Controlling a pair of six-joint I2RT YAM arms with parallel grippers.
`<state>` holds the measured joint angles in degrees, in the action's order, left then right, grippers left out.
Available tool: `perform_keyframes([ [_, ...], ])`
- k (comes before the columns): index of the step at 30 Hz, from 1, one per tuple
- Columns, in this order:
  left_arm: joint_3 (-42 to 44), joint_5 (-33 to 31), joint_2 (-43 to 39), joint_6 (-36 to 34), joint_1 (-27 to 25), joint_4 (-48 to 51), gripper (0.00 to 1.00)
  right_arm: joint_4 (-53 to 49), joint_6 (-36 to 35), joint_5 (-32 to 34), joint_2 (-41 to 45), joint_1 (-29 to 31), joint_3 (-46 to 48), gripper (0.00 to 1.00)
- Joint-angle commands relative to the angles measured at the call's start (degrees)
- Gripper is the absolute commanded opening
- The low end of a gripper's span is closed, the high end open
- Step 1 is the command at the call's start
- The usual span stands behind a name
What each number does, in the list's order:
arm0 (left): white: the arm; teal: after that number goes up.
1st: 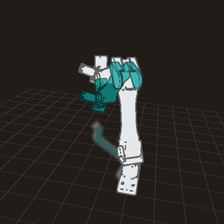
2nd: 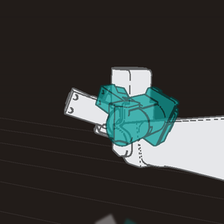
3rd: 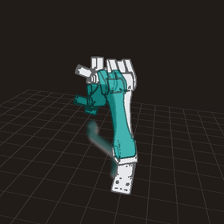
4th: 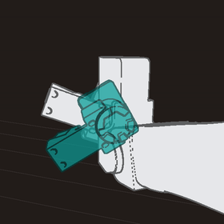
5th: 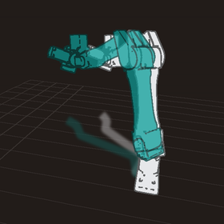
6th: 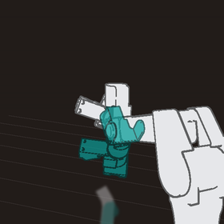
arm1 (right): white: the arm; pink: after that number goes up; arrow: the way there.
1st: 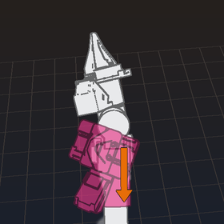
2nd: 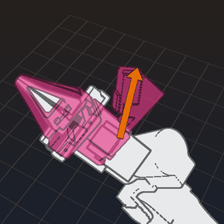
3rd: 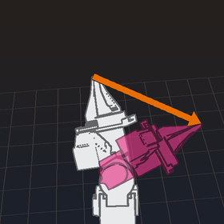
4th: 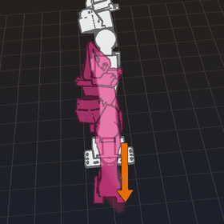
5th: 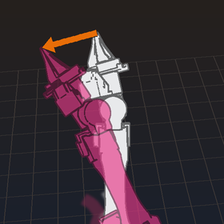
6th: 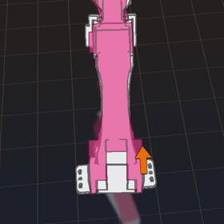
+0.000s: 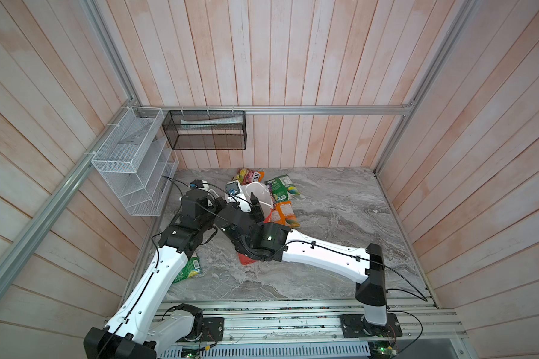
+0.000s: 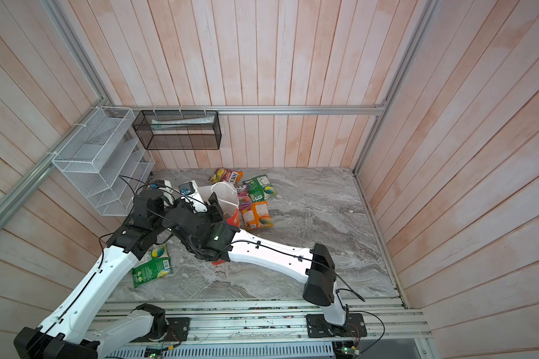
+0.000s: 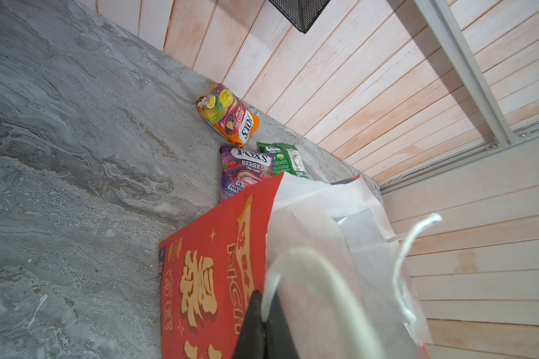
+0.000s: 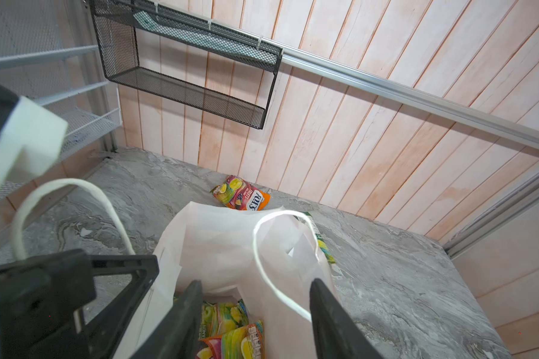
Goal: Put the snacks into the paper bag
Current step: 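Withdraw the right gripper from the bag toward the remaining packets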
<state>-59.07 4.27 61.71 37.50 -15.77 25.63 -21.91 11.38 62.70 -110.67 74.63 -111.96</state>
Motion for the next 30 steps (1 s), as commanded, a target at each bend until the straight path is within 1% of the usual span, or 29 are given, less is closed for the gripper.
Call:
perform_keyframes([
  [1,0.3,1.5,-0.3,-0.6,-0.3,0.0,0.0,2.8,-1.9,-2.1,5.9,-1.1,4.2,0.6],
  [3,0.4,1.4,-0.4,-0.6,-0.3,0.0,0.0,3.9,-1.5,-4.7,9.4,-3.0,7.3,0.61],
  [5,0.4,0.9,-0.6,-0.5,-0.3,0.1,0.0,4.7,0.2,-8.9,13.3,-6.1,11.2,0.64],
  [9,0.4,0.4,-1.0,-0.4,-0.3,0.3,0.0,8.2,4.9,-22.8,21.4,-16.4,21.3,0.73],
  [10,0.4,0.1,-1.2,-0.4,-0.4,0.4,0.0,9.9,5.5,-26.6,23.1,-19.2,24.0,0.77],
  [12,0.4,-0.3,-1.5,-0.4,-0.3,0.5,0.0,12.4,7.9,-31.7,25.4,-25.0,28.6,0.83],
  [14,0.4,-0.6,-1.8,-0.3,-0.4,0.6,0.0,14.3,9.4,-38.9,26.5,-30.6,31.9,0.86],
  [16,0.4,-0.7,-1.9,-0.3,-0.4,0.6,0.0,15.5,12.2,-44.6,26.2,-36.0,34.2,0.86],
  [19,0.4,-0.7,-1.9,-0.3,-0.4,0.4,0.0,17.8,14.1,-52.2,23.9,-42.0,36.4,0.87],
  [25,0.4,-0.3,-1.4,-0.3,-0.4,0.2,0.0,22.7,16.4,-63.0,15.9,-50.6,38.6,0.88],
  [30,0.4,-0.3,-1.3,-0.3,-0.4,0.1,0.0,26.1,18.6,-70.9,7.6,-55.7,37.9,0.88],
])
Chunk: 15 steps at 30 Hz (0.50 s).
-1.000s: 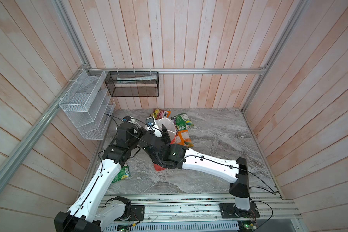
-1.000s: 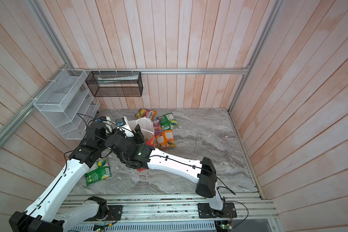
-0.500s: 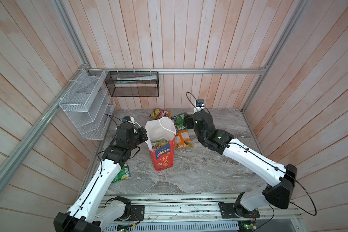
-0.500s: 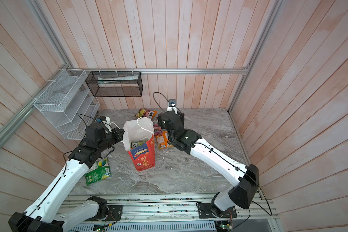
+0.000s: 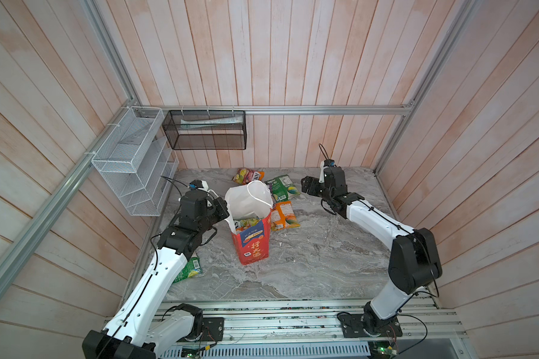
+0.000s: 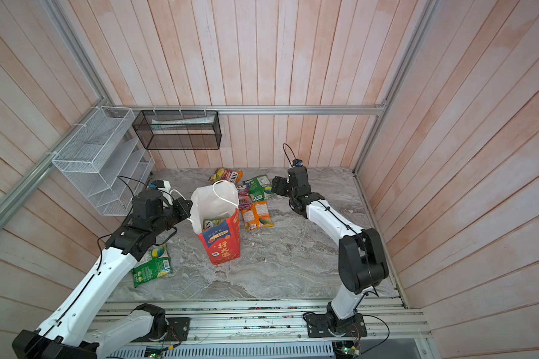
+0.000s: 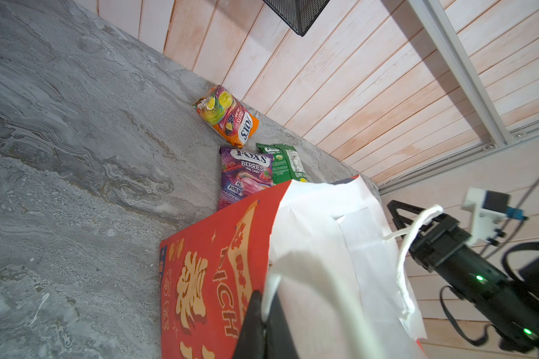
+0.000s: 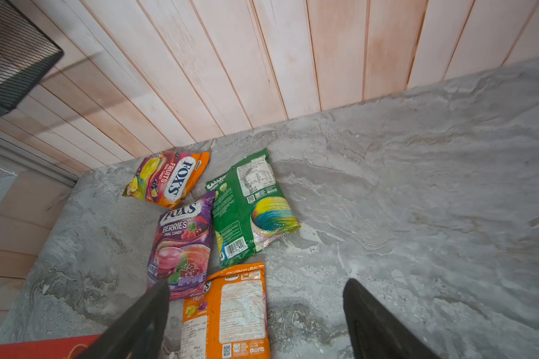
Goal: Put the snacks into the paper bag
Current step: 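Withdraw the right gripper from the bag toward the remaining packets, then lower the right gripper onto the green chip bag and grasp it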
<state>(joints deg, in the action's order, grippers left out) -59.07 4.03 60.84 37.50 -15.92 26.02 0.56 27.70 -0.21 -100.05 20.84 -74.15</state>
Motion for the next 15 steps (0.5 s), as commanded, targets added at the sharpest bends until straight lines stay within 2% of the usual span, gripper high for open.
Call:
perform_keyframes([
  [1,0.5,-0.2,-0.5,-0.3,-0.4,-0.3,0.0,4.5,2.4,-9.9,-4.8,-2.7,-0.2,0.88],
  [7,0.5,-0.1,-0.1,-0.4,-0.4,-0.3,0.0,6.2,3.7,-18.0,-14.5,-5.7,-4.9,0.88],
  [15,0.4,0.1,-0.3,-0.4,-0.4,-0.3,0.0,3.3,4.5,-20.1,-25.6,-6.1,-14.0,0.86],
])
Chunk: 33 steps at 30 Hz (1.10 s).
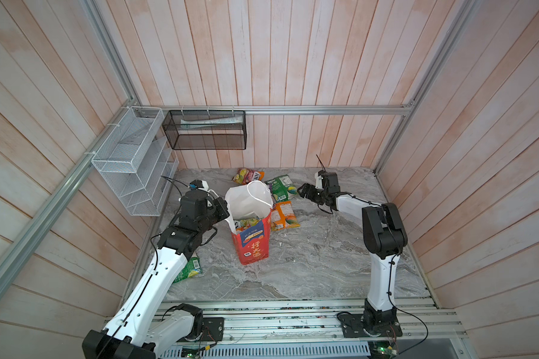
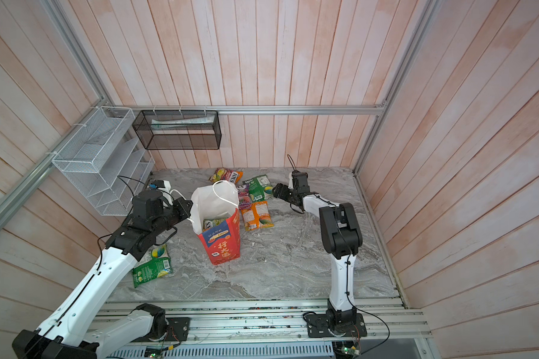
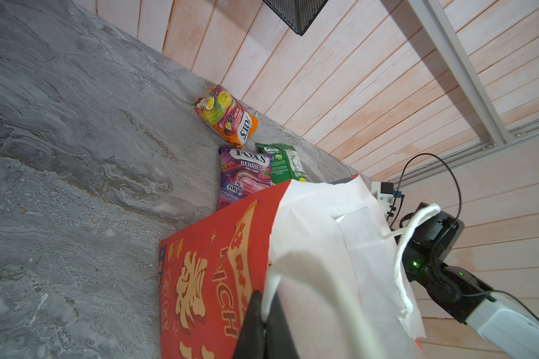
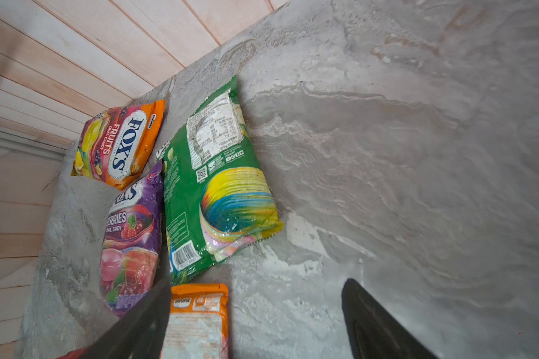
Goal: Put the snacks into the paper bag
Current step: 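Lower the right gripper onto the green chip bag and grasp it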
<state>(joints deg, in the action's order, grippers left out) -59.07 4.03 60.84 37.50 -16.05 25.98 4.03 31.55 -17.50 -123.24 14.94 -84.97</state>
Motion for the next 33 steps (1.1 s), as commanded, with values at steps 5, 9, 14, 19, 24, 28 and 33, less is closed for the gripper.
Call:
perform_keyframes([
  [5,0.4,0.2,-0.5,-0.4,-0.4,-0.2,0.0,-0.7,1.7,-5.4,-7.7,-0.9,-7.6,0.84],
  [9,0.4,0.4,-0.3,-0.4,-0.4,-0.2,0.0,-3.2,1.5,-6.8,-11.4,-1.3,-11.8,0.79],
  [14,0.4,0.3,-0.3,-0.4,-0.4,-0.2,0.0,-5.4,0.3,-8.6,-14.0,-1.5,-14.9,0.76],
  [19,0.4,0.3,-0.2,-0.4,-0.4,-0.3,0.0,-7.6,-0.3,-10.3,-16.7,-1.6,-18.8,0.69],
  [24,0.4,0.2,-0.3,-0.4,-0.3,-0.3,0.0,-10.8,-1.4,-13.3,-20.0,-1.3,-22.9,0.66],
  [28,0.4,0.4,0.0,-0.4,-0.4,-0.3,0.0,-14.4,-3.8,-13.5,-21.4,-0.8,-26.1,0.66],
  [33,0.4,0.2,-0.1,-0.4,-0.4,-0.3,0.0,-16.6,-5.7,-15.5,-23.1,-0.7,-28.5,0.53],
])
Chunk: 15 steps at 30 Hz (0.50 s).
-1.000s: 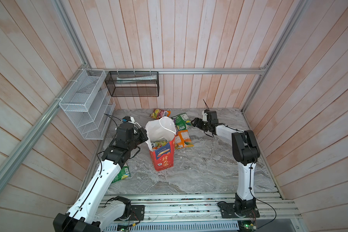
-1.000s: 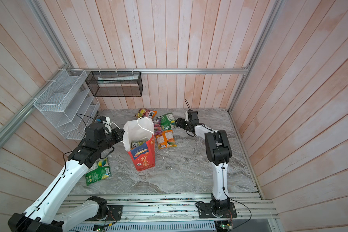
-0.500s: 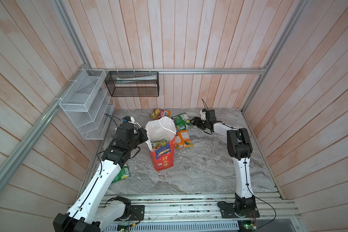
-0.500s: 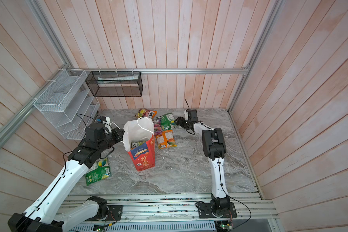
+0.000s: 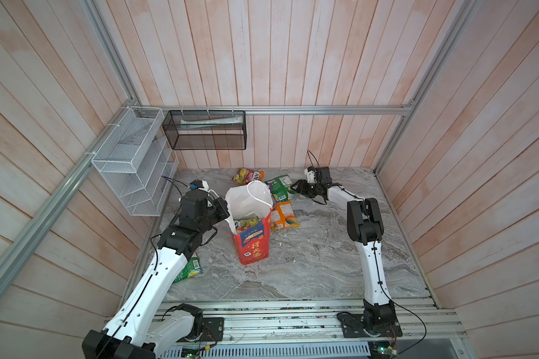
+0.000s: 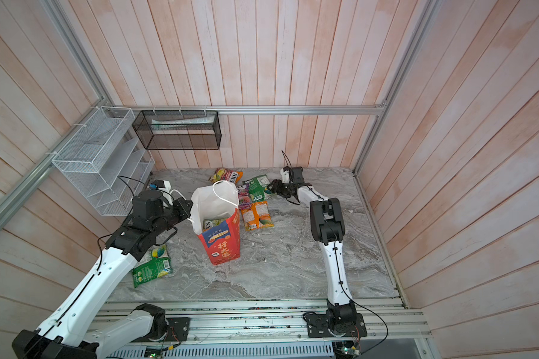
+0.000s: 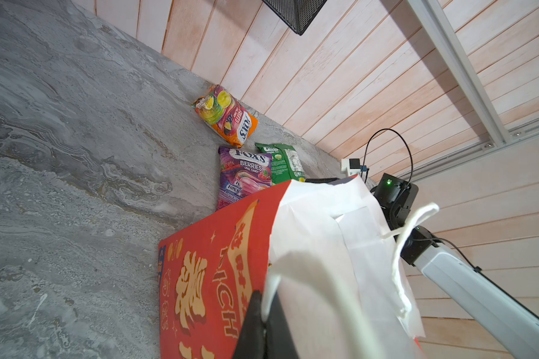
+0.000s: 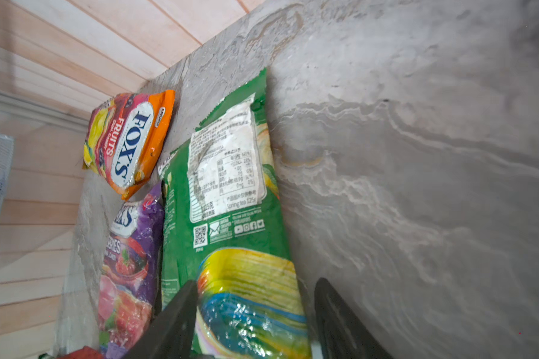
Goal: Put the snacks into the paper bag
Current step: 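Lower the right gripper onto the green chip bag and grasp it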
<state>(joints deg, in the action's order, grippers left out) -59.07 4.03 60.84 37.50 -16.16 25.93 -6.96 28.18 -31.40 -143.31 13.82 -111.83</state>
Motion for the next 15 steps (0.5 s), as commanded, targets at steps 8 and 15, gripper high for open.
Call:
perform_keyframes([
  [8,0.4,0.4,0.0,-0.4,-0.3,-0.3,0.0,-7.3,-3.5,-3.0,-4.4,0.4,-3.4,0.25],
  [15,0.4,0.4,0.0,-0.5,-0.3,-0.2,0.0,-5.3,-4.6,-4.9,0.0,1.1,-0.2,0.0],
])
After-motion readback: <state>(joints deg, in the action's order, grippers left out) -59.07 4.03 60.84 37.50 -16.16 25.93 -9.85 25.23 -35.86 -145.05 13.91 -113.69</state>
